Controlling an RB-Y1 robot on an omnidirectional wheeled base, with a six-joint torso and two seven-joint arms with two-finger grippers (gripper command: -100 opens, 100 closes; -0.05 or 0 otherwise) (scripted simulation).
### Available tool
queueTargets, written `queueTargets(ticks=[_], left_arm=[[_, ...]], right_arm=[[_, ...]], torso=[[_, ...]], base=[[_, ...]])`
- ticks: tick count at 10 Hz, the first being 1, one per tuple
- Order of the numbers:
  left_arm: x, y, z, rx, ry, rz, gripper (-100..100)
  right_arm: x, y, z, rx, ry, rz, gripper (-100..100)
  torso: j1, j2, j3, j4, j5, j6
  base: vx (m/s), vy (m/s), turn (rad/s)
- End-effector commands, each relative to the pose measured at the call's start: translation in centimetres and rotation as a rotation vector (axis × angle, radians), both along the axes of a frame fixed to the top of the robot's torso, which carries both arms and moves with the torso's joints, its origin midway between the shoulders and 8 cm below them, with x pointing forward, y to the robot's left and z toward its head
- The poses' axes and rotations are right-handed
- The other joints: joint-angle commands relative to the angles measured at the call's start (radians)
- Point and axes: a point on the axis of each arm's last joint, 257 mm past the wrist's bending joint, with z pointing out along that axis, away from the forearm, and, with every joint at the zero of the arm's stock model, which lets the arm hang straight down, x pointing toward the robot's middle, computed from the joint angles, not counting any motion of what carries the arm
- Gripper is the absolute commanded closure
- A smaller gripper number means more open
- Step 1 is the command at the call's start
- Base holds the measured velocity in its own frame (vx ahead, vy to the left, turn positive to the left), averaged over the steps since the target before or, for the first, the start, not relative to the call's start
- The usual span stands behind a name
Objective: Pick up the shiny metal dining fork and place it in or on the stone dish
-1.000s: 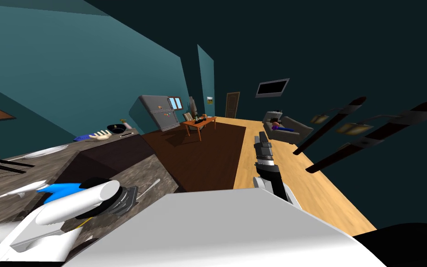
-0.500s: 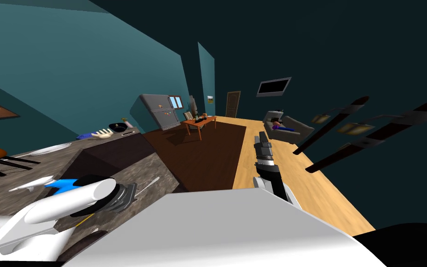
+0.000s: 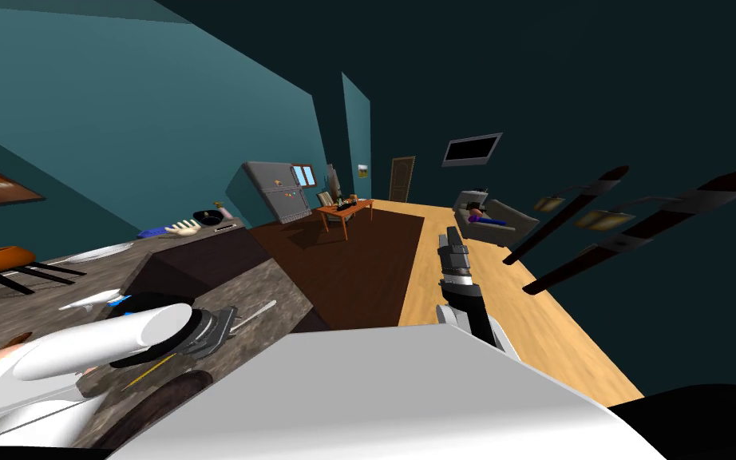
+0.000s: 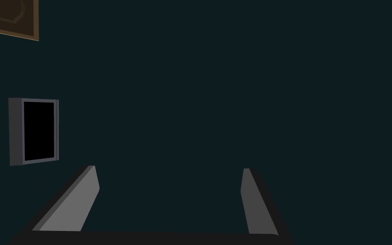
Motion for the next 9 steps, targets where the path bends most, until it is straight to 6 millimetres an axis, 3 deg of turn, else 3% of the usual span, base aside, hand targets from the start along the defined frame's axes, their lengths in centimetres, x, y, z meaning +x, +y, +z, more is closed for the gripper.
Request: queueTargets(ticks=[1, 6, 9], left_arm=[[0.2, -0.6, 1.1, 0.011, 0.002, -0.048, 100], [-0.2, -2.3, 3.3, 0.034, 0.034, -0.179, 100], [-1.6, -2.9, 4.5, 0.037, 0.061, -0.203, 100]], right_arm=[[0.0, 0.0, 0.0, 0.000, 0.000, 0.000, 0], [0.0, 0.0, 0.0, 0.000, 0.000, 0.000, 0], [0.0, 0.0, 0.0, 0.000, 0.000, 0.000, 0]], torso=[[0.000, 0.000, 0.000, 0.000, 0.000, 0.000], [-0.002, -0.002, -0.001, -0.001, -0.001, 0.000], [-0.004, -0.002, -0.001, -0.001, -0.001, 0.000]], base=[[-0.082, -0.004, -0.004], [-0.063, -0.003, 0.011], [-0.049, -0.025, 0.045]])
